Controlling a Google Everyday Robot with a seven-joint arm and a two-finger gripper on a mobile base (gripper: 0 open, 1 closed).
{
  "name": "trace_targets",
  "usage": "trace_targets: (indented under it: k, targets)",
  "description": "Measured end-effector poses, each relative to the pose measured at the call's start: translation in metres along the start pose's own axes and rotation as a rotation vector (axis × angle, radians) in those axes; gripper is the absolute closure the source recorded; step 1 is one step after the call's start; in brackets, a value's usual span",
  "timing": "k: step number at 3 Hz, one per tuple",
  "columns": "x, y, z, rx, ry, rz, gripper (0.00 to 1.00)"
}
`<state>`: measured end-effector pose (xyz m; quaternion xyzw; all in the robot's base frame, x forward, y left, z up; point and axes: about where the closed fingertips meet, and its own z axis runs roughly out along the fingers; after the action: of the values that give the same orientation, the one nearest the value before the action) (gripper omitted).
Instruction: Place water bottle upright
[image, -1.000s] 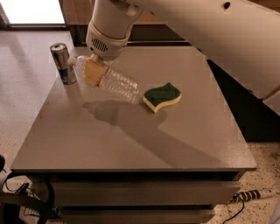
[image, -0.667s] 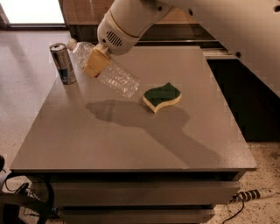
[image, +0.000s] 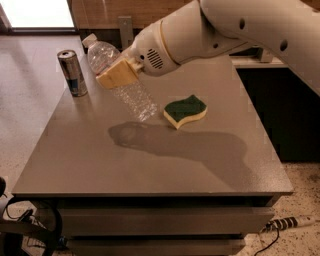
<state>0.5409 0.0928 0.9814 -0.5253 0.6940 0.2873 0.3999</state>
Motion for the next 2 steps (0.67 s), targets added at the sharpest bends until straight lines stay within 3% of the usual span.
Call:
trace_targets:
  k: [1, 2]
  targets:
    - [-0.0037, 0.0177, -0.0086, -0.016, -0.115, 0.09, 1.0]
    - [-0.004, 0.0181, -0.0076, -0.016, -0.11, 0.083, 1.0]
